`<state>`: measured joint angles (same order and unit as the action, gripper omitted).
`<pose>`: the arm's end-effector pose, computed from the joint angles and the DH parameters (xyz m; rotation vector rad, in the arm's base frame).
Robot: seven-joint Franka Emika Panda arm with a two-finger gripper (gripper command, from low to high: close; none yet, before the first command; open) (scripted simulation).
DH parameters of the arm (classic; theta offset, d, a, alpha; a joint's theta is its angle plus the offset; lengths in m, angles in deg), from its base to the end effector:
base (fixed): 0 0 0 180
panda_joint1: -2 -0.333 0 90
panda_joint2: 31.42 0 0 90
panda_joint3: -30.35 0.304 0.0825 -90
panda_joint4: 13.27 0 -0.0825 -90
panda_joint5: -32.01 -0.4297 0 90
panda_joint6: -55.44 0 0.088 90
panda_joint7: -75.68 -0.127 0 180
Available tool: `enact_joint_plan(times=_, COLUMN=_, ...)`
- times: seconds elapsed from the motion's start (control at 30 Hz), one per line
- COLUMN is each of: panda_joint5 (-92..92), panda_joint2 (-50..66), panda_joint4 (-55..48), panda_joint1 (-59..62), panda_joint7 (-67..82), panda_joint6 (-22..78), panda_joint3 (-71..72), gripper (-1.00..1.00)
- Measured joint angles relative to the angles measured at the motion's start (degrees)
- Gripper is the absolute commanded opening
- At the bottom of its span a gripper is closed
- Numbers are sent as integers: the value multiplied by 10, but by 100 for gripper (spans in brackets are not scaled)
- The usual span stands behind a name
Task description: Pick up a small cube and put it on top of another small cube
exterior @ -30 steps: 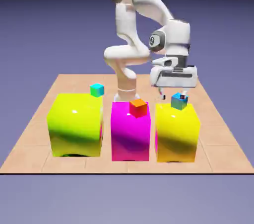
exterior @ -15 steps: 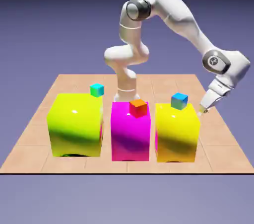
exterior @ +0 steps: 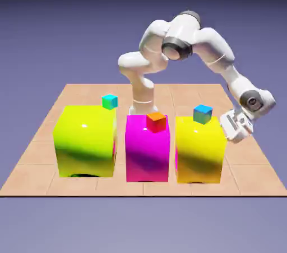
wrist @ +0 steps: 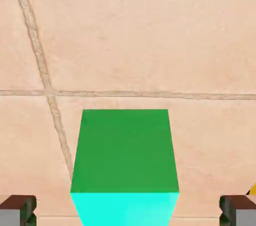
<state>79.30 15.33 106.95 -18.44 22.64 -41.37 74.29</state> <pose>0.2061 0.4146 0.0317 2.1649 0.9287 -0.3781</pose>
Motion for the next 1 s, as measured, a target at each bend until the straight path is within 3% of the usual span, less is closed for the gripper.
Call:
enact_joint_plan(times=0.27, panda_joint5=-99, panda_joint2=-122, panda_joint4=-82, panda_joint1=1, panda_joint7=42, panda_joint6=85, panda_joint3=26, gripper=-100)
enact_joint_plan(times=0.67, panda_joint5=-233, panda_joint2=-359, panda_joint4=-143, panda_joint1=38, panda_joint7=300, panda_joint6=257, panda_joint3=-115, gripper=-100)
enact_joint_plan(times=0.9, panda_joint5=-236, panda_joint2=-389, panda_joint4=-41, panda_joint1=55, panda_joint7=300, panda_joint6=173, panda_joint3=-129, gripper=-100)
enact_joint_plan(times=0.93, panda_joint5=-236, panda_joint2=-392, panda_joint4=-29, panda_joint1=57, panda_joint7=300, panda_joint6=163, panda_joint3=-131, gripper=100)
enact_joint_plan(times=1.0, panda_joint5=-235, panda_joint2=-392, panda_joint4=-29, panda_joint1=57, panda_joint7=300, panda_joint6=163, panda_joint3=-131, gripper=100)
